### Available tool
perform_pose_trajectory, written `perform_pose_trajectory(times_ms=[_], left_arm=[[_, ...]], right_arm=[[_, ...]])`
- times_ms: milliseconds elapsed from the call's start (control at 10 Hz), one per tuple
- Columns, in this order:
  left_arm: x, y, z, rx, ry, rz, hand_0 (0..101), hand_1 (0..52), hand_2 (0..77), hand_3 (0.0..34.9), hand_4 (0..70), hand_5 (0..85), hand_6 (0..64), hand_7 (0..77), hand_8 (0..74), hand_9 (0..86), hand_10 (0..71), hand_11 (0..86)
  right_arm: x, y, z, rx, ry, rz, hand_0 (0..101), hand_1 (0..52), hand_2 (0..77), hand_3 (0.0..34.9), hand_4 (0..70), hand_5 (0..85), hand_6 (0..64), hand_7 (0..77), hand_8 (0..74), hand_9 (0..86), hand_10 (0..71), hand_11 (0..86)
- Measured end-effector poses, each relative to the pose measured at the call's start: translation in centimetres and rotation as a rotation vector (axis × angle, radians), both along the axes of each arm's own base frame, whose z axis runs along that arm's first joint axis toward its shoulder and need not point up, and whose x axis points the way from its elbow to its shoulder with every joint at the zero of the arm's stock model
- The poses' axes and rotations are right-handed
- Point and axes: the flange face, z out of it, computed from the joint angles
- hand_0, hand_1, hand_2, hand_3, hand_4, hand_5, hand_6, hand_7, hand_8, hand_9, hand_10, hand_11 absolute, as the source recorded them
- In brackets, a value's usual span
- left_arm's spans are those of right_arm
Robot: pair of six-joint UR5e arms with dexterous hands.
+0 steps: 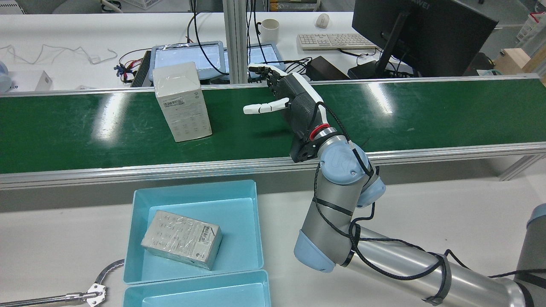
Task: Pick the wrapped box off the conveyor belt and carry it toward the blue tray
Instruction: 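Close the right hand around the white wrapped box on the belt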
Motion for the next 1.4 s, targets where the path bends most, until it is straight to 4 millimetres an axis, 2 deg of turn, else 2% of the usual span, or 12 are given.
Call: perform_pose_trajectory(times_ms=[100, 1200, 1300, 1400], left_arm=[[0.0, 0.0, 0.0, 0.0, 0.0, 0.0, 0, 0.0, 0.5, 0.0, 0.0, 1.1, 0.5, 0.0, 0.5, 0.0, 0.5, 0.5], [0.0, 0.0, 0.0, 0.0, 0.0, 0.0, 0, 0.0, 1.1, 0.0, 0.0, 1.1, 0.5, 0.0, 0.5, 0.0, 0.5, 0.5], [0.0, 0.0, 0.0, 0.0, 0.0, 0.0, 0, 0.0, 0.5, 0.0, 0.0, 1.1, 0.5, 0.0, 0.5, 0.0, 0.5, 0.5], [0.0, 0.0, 0.0, 0.0, 0.0, 0.0, 0, 0.0, 0.5, 0.0, 0.0, 1.1, 0.5, 0.5, 0.5, 0.0, 0.5, 0.5]], right_arm=[[-0.1, 0.0, 0.1, -0.002, 0.002, 0.001, 50, 16.9, 13.1, 0.9, 12.5, 27.3, 4.9, 7.1, 1.1, 3.3, 0.0, 1.1], [-1.6, 0.4, 0.0, -0.007, 0.011, -0.014, 50, 16.9, 13.6, 0.8, 14.2, 27.3, 4.9, 8.2, 1.1, 3.3, 0.0, 1.1], [-1.8, 0.3, 0.0, -0.008, 0.013, -0.015, 50, 17.5, 16.9, 1.3, 15.3, 28.4, 12.5, 17.5, 8.2, 12.0, 0.0, 1.1], [-1.9, 0.3, -0.3, -0.007, 0.012, -0.015, 50, 17.5, 16.9, 1.3, 19.1, 36.0, 12.5, 17.5, 8.2, 12.0, 0.0, 1.1]])
